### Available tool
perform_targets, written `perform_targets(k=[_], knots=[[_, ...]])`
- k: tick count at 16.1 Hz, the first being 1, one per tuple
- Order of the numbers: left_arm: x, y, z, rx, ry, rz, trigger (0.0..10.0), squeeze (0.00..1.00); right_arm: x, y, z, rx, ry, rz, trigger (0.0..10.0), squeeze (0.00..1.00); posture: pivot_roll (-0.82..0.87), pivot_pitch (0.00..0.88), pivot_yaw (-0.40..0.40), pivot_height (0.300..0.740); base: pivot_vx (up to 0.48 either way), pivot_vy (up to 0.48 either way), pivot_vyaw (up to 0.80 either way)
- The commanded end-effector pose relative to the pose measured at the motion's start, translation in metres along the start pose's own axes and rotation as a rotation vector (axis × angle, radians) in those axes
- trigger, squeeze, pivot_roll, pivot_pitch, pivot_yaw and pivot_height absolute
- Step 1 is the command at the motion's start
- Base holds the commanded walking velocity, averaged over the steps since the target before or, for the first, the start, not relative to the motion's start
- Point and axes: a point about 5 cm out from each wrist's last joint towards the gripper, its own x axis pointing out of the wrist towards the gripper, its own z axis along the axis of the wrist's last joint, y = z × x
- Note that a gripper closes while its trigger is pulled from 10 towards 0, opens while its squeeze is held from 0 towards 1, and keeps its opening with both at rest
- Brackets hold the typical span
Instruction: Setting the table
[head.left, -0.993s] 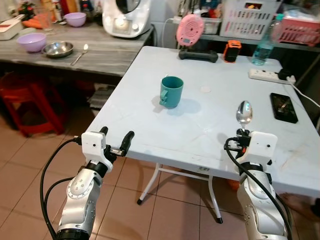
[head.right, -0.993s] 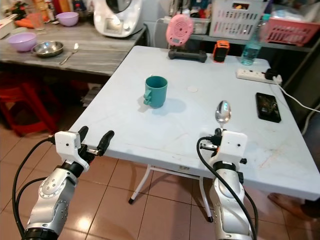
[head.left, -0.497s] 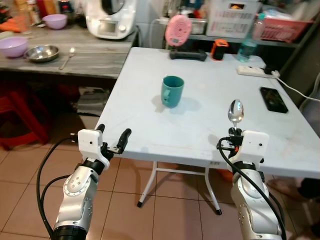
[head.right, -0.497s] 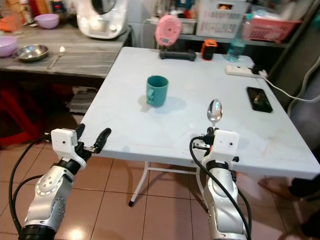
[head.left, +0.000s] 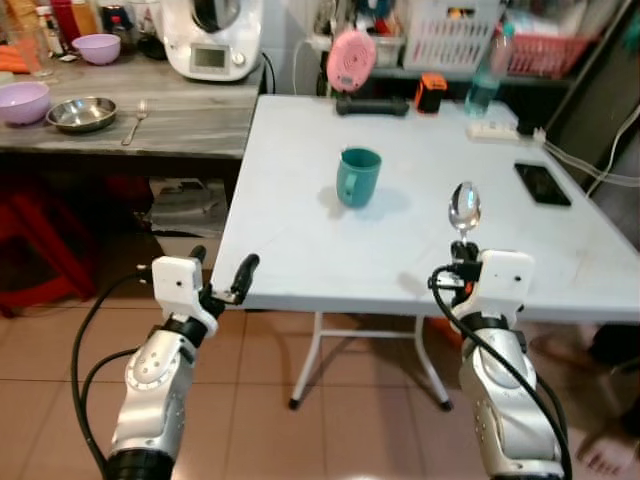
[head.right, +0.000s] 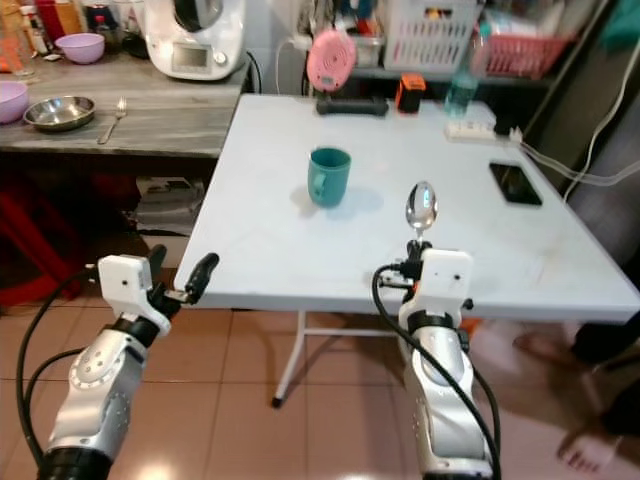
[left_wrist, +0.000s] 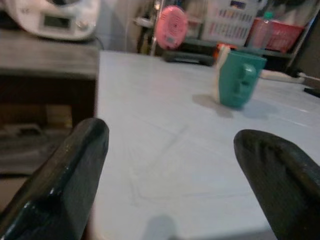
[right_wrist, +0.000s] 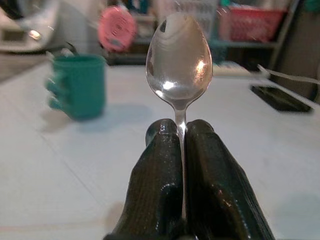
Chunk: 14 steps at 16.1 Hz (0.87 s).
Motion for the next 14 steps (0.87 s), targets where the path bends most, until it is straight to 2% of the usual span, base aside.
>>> perform_targets(k=[1, 14], knots=[[0.0011, 0.0014, 0.0024, 0.013, -0.004, -0.002, 10.0, 0.0, 0.0019, 0.0, 0.0057, 0.004, -0.027, -0.001, 10.0, 0.0, 0.0, 0.0, -0.027, 0.74, 0.0, 0.401, 0.0], [0.0064, 0.0023, 0.006, 0.018, -0.019, 0.007, 10.0, 0.0, 0.0026, 0.0033, 0.0069, 0.019, -0.043, 0.028, 10.0, 0.0, 0.01, 0.0, -0.023, 0.74, 0.0, 0.418, 0.0]])
